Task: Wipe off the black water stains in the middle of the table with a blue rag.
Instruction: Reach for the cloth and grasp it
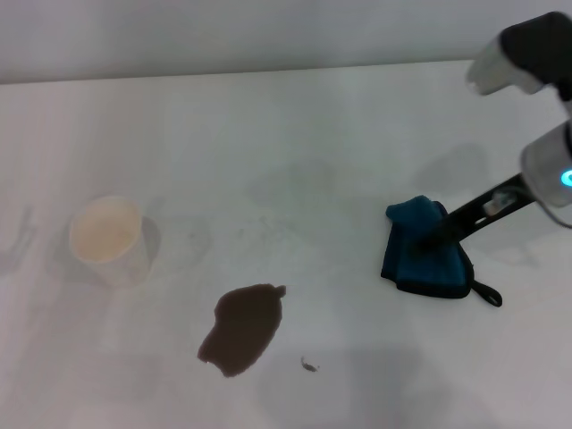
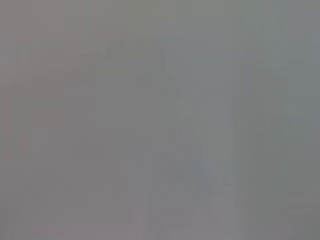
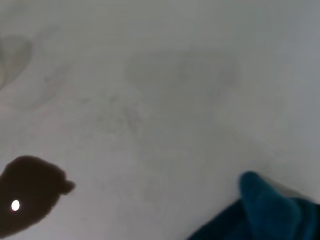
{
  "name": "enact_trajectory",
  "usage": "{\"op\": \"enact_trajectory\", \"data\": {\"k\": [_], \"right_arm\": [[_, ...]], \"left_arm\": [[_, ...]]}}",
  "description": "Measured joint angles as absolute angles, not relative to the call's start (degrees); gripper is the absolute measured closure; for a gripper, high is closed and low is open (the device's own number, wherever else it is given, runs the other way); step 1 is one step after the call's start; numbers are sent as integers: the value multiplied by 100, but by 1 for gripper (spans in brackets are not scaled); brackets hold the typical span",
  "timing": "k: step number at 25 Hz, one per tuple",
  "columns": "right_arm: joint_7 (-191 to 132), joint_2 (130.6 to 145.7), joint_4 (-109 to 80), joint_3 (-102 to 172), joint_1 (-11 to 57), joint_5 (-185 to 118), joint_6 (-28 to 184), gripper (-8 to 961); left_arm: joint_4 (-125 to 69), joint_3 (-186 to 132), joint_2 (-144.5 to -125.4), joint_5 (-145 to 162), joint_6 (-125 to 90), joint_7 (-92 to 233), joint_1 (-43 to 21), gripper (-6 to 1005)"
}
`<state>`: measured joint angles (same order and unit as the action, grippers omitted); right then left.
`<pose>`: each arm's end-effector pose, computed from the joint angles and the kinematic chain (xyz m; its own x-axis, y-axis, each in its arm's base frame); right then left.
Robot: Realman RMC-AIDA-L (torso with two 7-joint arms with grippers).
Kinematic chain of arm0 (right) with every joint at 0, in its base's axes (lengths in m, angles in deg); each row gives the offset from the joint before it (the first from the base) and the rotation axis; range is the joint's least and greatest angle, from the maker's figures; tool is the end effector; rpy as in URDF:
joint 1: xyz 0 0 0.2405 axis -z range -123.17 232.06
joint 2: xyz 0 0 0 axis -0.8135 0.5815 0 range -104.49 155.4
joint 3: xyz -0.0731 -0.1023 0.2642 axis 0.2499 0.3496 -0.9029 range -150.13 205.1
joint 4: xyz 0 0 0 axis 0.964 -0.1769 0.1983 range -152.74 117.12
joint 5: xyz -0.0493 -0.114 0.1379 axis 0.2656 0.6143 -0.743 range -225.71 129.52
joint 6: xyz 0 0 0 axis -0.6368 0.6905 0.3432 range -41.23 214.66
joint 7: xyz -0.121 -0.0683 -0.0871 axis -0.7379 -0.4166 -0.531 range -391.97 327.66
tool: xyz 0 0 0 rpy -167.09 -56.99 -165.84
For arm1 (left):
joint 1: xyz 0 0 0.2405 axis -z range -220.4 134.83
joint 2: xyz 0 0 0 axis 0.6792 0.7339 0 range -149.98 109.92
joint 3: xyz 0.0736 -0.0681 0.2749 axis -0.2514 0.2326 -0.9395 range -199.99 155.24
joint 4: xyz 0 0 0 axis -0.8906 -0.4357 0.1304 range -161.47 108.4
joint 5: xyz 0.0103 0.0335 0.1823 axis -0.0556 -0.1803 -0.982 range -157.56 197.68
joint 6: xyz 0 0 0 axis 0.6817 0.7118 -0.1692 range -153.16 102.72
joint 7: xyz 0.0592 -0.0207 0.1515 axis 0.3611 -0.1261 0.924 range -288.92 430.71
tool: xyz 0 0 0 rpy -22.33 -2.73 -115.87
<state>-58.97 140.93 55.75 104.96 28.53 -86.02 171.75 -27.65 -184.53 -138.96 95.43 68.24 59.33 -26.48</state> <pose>0.2832 0.3302 -0.0210 0.5300 -0.8462 0.0549 -0.7529 -0.4993 -0.4288 -0.3493 0.2735 0.0196 0.6968 -0.2831 0.6590 0.6478 -0.1462 -0.7477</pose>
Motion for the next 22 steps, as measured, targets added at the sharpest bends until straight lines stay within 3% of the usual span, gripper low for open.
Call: {"op": "enact_trajectory", "data": {"k": [2, 22], "right_arm": [[-5761, 14102, 5609, 10725, 2822, -8633, 17095, 193], [-4794, 14087, 5657, 11415, 2594, -7998, 16845, 223]], "left_arm": [[-2758, -18459, -13895, 9553, 6850, 5914, -2661, 109], [-2721, -18518, -13893, 9485, 7094, 5946, -2821, 109]]}}
